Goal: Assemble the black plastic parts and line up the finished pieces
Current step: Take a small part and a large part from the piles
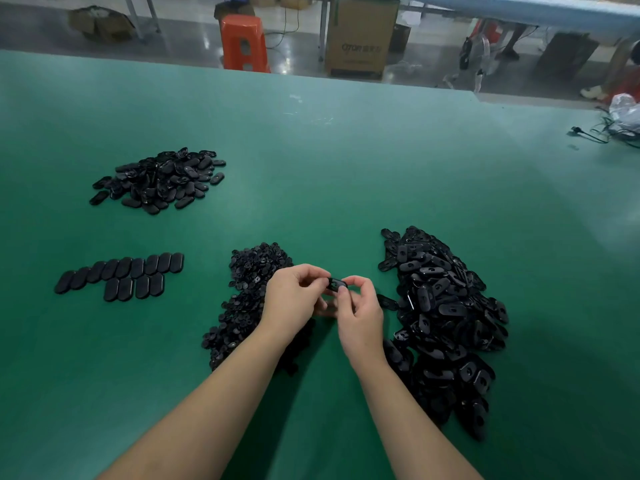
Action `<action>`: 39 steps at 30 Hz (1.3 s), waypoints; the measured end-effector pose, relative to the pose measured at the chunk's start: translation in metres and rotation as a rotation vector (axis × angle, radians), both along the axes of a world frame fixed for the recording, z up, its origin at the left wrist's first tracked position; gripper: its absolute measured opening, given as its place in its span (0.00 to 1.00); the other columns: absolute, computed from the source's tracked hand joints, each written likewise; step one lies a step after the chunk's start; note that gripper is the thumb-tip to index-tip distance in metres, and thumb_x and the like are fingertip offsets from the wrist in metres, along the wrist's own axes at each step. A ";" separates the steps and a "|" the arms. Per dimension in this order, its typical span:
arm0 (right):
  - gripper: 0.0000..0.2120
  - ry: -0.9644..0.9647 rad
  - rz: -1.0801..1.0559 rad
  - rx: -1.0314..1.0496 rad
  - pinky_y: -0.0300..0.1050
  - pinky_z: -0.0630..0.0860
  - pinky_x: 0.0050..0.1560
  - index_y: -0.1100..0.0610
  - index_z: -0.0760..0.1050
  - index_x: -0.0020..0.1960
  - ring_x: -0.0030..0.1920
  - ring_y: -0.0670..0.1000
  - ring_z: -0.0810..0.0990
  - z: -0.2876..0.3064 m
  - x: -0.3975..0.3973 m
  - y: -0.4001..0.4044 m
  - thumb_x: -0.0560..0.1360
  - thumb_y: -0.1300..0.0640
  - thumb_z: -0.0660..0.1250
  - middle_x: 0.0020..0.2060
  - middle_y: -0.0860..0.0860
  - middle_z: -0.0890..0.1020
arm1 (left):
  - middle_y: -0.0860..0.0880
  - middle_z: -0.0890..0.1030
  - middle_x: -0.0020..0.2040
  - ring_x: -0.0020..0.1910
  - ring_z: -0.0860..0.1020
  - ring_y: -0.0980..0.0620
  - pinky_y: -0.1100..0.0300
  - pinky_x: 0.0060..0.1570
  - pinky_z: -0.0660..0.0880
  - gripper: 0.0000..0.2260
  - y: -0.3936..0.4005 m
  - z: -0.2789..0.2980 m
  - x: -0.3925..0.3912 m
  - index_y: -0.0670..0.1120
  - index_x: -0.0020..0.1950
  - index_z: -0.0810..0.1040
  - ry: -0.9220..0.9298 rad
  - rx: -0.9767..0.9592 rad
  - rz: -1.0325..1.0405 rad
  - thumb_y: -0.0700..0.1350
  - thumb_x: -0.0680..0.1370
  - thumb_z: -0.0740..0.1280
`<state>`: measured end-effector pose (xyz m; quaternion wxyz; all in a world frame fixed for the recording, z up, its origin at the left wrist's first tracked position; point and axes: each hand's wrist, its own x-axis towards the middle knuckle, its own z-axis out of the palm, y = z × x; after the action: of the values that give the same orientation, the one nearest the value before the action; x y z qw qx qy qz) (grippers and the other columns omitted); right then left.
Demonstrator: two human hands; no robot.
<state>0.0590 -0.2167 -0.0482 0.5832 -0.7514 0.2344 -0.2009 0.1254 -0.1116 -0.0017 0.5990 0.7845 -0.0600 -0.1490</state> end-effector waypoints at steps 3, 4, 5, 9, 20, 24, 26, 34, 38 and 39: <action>0.07 -0.003 0.016 0.047 0.63 0.82 0.50 0.38 0.71 0.50 0.41 0.51 0.87 0.000 0.000 0.000 0.80 0.51 0.62 0.38 0.49 0.87 | 0.54 0.84 0.35 0.29 0.78 0.59 0.59 0.36 0.79 0.07 -0.002 0.000 0.000 0.50 0.44 0.86 -0.085 0.110 0.016 0.40 0.77 0.71; 0.07 0.001 0.015 0.045 0.62 0.81 0.50 0.38 0.70 0.49 0.41 0.52 0.87 0.000 0.000 0.000 0.80 0.51 0.62 0.39 0.49 0.87 | 0.55 0.84 0.35 0.29 0.77 0.61 0.60 0.37 0.79 0.07 -0.003 0.000 -0.001 0.51 0.45 0.87 -0.111 0.139 0.016 0.40 0.77 0.71; 0.07 0.005 0.012 0.042 0.62 0.81 0.50 0.38 0.70 0.49 0.41 0.52 0.87 0.000 0.000 -0.001 0.80 0.51 0.62 0.39 0.49 0.87 | 0.56 0.84 0.35 0.28 0.77 0.62 0.60 0.38 0.79 0.07 -0.004 0.001 -0.001 0.51 0.45 0.87 -0.126 0.154 0.016 0.41 0.77 0.71; 0.07 0.020 -0.004 0.033 0.60 0.82 0.50 0.40 0.71 0.49 0.41 0.49 0.87 0.001 0.000 0.000 0.81 0.53 0.62 0.38 0.49 0.87 | 0.56 0.84 0.37 0.33 0.79 0.61 0.62 0.39 0.79 0.06 -0.008 0.003 -0.005 0.49 0.45 0.86 -0.148 0.190 0.017 0.40 0.76 0.71; 0.06 0.051 -0.010 0.045 0.63 0.79 0.51 0.46 0.72 0.50 0.43 0.53 0.85 0.005 -0.002 -0.001 0.83 0.56 0.62 0.38 0.50 0.86 | 0.54 0.77 0.46 0.38 0.74 0.59 0.68 0.40 0.67 0.05 -0.016 0.005 -0.006 0.52 0.41 0.82 -0.179 0.299 0.018 0.43 0.75 0.73; 0.08 0.042 -0.001 0.052 0.61 0.79 0.51 0.44 0.71 0.50 0.42 0.50 0.84 0.006 -0.003 -0.002 0.83 0.57 0.62 0.37 0.48 0.86 | 0.54 0.82 0.40 0.37 0.79 0.56 0.62 0.39 0.73 0.05 -0.017 0.006 -0.008 0.51 0.40 0.82 -0.166 0.296 0.004 0.42 0.74 0.72; 0.10 0.043 0.003 0.055 0.61 0.79 0.51 0.41 0.71 0.49 0.43 0.49 0.84 0.006 -0.003 -0.002 0.83 0.56 0.62 0.38 0.48 0.86 | 0.55 0.82 0.37 0.39 0.81 0.56 0.61 0.41 0.76 0.05 -0.016 0.007 -0.008 0.51 0.39 0.82 -0.150 0.287 0.006 0.42 0.74 0.72; 0.11 0.029 -0.007 0.092 0.63 0.80 0.53 0.40 0.72 0.48 0.44 0.52 0.85 0.008 -0.003 -0.001 0.82 0.57 0.62 0.40 0.48 0.86 | 0.54 0.83 0.41 0.41 0.81 0.55 0.62 0.47 0.77 0.10 -0.013 0.011 0.000 0.52 0.49 0.83 -0.081 0.258 -0.032 0.41 0.71 0.77; 0.04 0.020 -0.033 0.034 0.56 0.79 0.49 0.39 0.72 0.48 0.42 0.50 0.83 0.008 -0.002 0.000 0.76 0.49 0.63 0.37 0.47 0.84 | 0.54 0.84 0.36 0.38 0.82 0.54 0.61 0.44 0.78 0.08 -0.009 0.009 0.002 0.54 0.40 0.82 -0.056 0.261 -0.056 0.42 0.70 0.78; 0.04 0.021 -0.030 0.035 0.57 0.79 0.49 0.39 0.72 0.48 0.43 0.53 0.83 0.007 -0.001 0.000 0.75 0.48 0.63 0.38 0.48 0.84 | 0.53 0.84 0.35 0.38 0.82 0.53 0.60 0.44 0.79 0.08 -0.008 0.008 0.003 0.54 0.39 0.83 -0.051 0.259 -0.060 0.42 0.70 0.78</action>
<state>0.0575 -0.2171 -0.0409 0.5905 -0.7396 0.2553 -0.1978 0.1280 -0.1199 0.0063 0.4863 0.8566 -0.0787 -0.1533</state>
